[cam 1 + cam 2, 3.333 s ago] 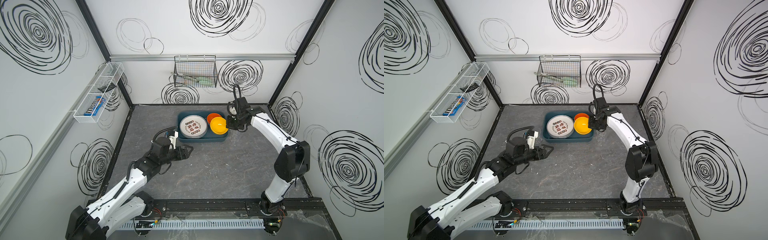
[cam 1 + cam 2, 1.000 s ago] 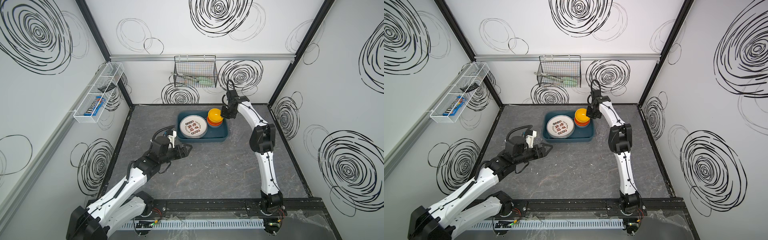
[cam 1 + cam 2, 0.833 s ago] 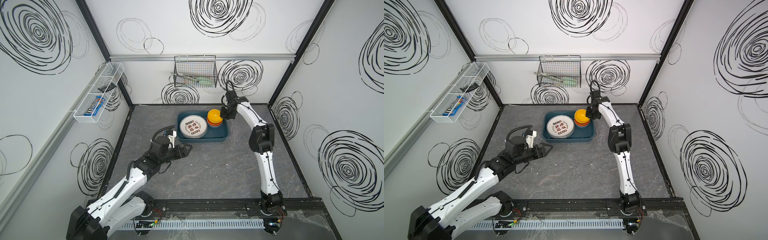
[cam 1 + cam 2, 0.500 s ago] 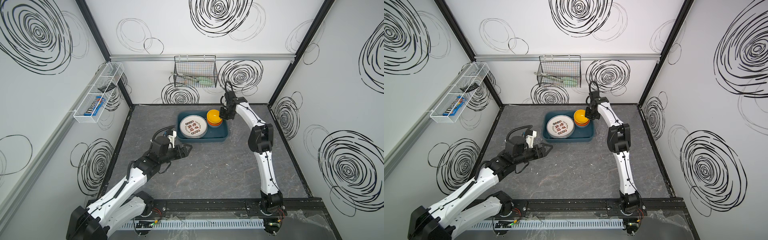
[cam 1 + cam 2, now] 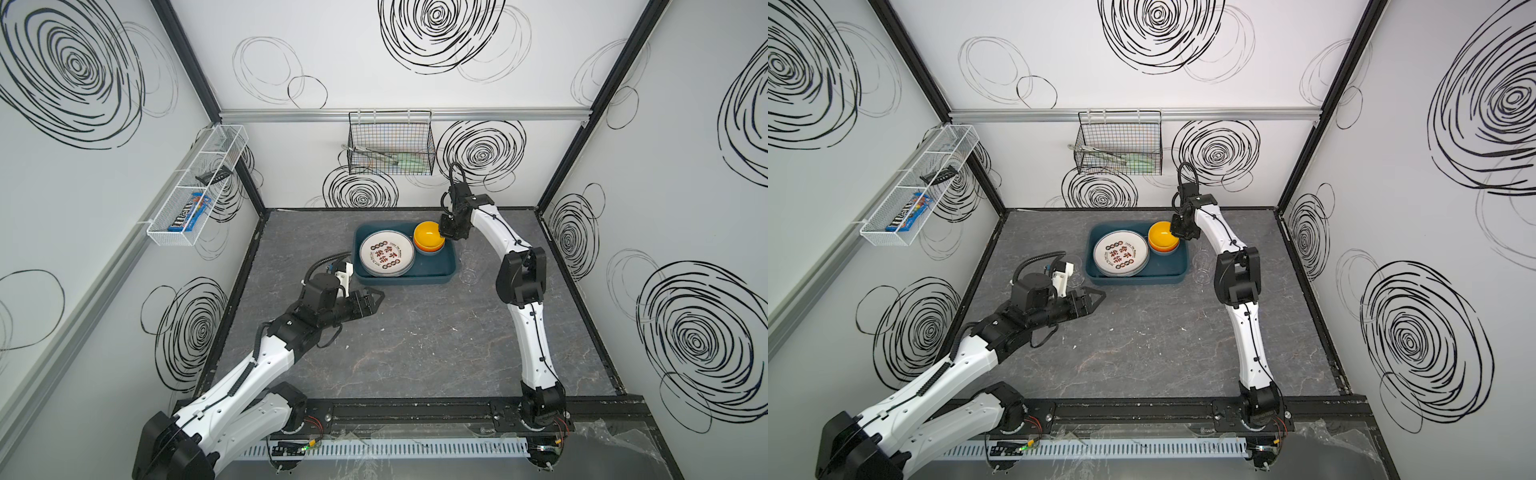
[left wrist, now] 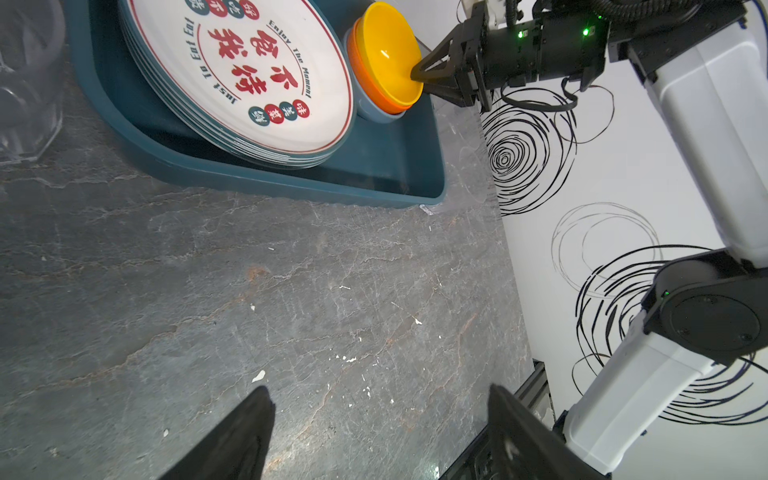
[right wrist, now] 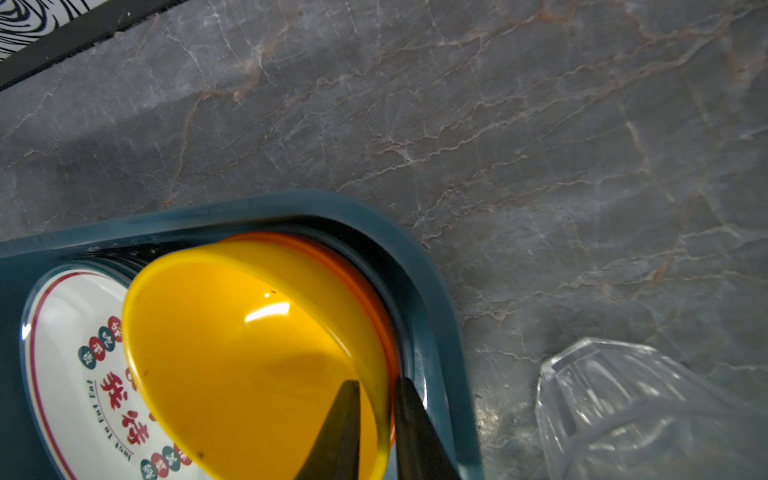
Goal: Place the mixed dishes into the plastic bin
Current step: 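Lower the yellow bowl into the orange bowl and open the right gripper, then draw the right gripper back while the left gripper moves toward a clear cup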
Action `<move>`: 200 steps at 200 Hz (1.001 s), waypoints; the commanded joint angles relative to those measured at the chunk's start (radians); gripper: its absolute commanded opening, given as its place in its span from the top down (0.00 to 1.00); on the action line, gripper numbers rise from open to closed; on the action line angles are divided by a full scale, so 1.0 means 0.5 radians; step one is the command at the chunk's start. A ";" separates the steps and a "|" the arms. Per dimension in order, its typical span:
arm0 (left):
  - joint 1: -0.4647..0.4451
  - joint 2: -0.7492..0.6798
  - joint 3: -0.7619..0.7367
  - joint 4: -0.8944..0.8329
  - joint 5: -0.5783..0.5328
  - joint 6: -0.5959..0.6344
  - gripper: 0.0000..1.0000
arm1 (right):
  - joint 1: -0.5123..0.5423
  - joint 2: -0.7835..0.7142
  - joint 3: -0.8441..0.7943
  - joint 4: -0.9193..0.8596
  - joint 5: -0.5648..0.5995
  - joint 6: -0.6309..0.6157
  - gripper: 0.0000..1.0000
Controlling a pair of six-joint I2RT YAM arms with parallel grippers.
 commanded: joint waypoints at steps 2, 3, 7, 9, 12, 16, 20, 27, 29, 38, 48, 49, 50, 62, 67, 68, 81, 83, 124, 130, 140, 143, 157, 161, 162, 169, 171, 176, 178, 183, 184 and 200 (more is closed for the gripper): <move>0.020 -0.026 -0.014 0.061 -0.002 -0.012 0.16 | 0.020 -0.058 0.065 0.000 0.029 -0.014 0.78; 0.019 -0.026 -0.014 0.060 -0.003 -0.012 0.16 | 0.021 -0.060 0.066 -0.002 0.031 -0.013 0.78; 0.023 -0.029 -0.011 0.057 -0.005 -0.012 0.16 | 0.021 -0.069 0.066 -0.003 0.034 -0.015 0.78; 0.024 -0.030 -0.008 0.055 -0.006 -0.012 0.16 | 0.020 -0.073 0.066 -0.004 0.036 -0.017 0.78; 0.026 -0.033 -0.007 0.054 -0.009 -0.011 0.16 | 0.024 -0.081 0.063 -0.004 0.042 -0.017 0.78; 0.029 -0.036 -0.005 0.051 -0.009 -0.009 0.16 | 0.023 -0.093 0.063 -0.007 0.048 -0.020 0.77; 0.031 -0.037 -0.002 0.048 -0.012 -0.009 0.16 | 0.026 -0.105 0.063 -0.012 0.055 -0.020 0.77; 0.038 -0.043 0.001 0.043 -0.013 -0.006 0.16 | 0.030 -0.127 0.063 -0.015 0.067 -0.023 0.76; 0.040 -0.044 0.004 0.040 -0.013 -0.006 0.16 | 0.030 -0.135 0.062 -0.015 0.071 -0.024 0.76; 0.054 -0.045 0.013 0.031 -0.015 0.000 0.16 | 0.036 -0.166 0.060 -0.023 0.088 -0.026 0.74; 0.071 -0.051 0.025 0.015 -0.018 0.009 0.16 | 0.041 -0.200 0.054 -0.033 0.110 -0.027 0.73; 0.074 -0.053 0.025 0.013 -0.018 0.009 0.16 | 0.042 -0.205 0.054 -0.034 0.112 -0.027 0.73; 0.075 -0.052 0.027 0.012 -0.018 0.011 0.16 | 0.041 -0.209 0.054 -0.035 0.114 -0.027 0.73; 0.100 -0.061 0.045 -0.011 -0.025 0.022 0.16 | 0.047 -0.254 0.048 -0.043 0.131 -0.024 0.72; 0.111 -0.062 0.050 -0.021 -0.027 0.026 0.15 | 0.052 -0.270 0.043 -0.048 0.140 -0.024 0.71; 0.115 -0.064 0.052 -0.022 -0.027 0.027 0.15 | 0.053 -0.274 0.042 -0.049 0.143 -0.022 0.71; 0.150 -0.069 0.072 -0.046 -0.028 0.043 0.15 | 0.056 -0.319 0.020 -0.054 0.152 -0.022 0.71; 0.152 -0.069 0.074 -0.050 -0.028 0.045 0.16 | 0.056 -0.327 0.014 -0.053 0.152 -0.021 0.71; 0.249 -0.084 0.137 -0.128 -0.058 0.080 0.15 | 0.097 -0.543 -0.239 -0.023 0.129 -0.003 0.71; 0.261 -0.081 0.140 -0.136 -0.061 0.083 0.15 | 0.111 -0.597 -0.315 0.010 0.130 -0.008 0.72; 0.291 -0.076 0.150 -0.148 -0.057 0.089 0.16 | 0.133 -0.694 -0.467 0.086 0.125 -0.008 0.72; 0.299 -0.071 0.153 -0.151 -0.054 0.091 0.16 | 0.142 -0.727 -0.516 0.109 0.118 -0.011 0.72; 0.336 -0.057 0.173 -0.169 -0.051 0.103 0.16 | 0.174 -0.870 -0.721 0.223 0.095 -0.011 0.72; 0.348 -0.050 0.181 -0.176 -0.054 0.108 0.16 | 0.183 -0.910 -0.778 0.250 0.085 -0.011 0.72; 0.352 -0.047 0.184 -0.179 -0.053 0.109 0.16 | 0.185 -0.922 -0.790 0.257 0.083 -0.011 0.72; 0.377 -0.034 0.201 -0.198 -0.064 0.114 0.16 | 0.199 -0.989 -0.890 0.306 0.069 -0.013 0.71; 0.382 -0.029 0.206 -0.204 -0.067 0.116 0.16 | 0.205 -1.013 -0.916 0.318 0.069 -0.016 0.71; 0.403 -0.020 0.218 -0.217 -0.071 0.122 0.16 | 0.214 -1.055 -0.981 0.350 0.064 -0.019 0.71; 0.408 -0.014 0.223 -0.219 -0.071 0.125 0.16 | 0.220 -1.078 -1.007 0.360 0.058 -0.020 0.71; 0.429 -0.003 0.234 -0.226 -0.071 0.129 0.16 | 0.228 -1.128 -1.069 0.394 0.043 -0.025 0.71; 0.434 -0.001 0.237 -0.229 -0.069 0.131 0.16 | 0.230 -1.140 -1.086 0.402 0.037 -0.026 0.71; 0.488 0.039 0.267 -0.225 -0.069 0.147 0.16 | 0.258 -1.299 -1.313 0.522 -0.060 -0.047 0.71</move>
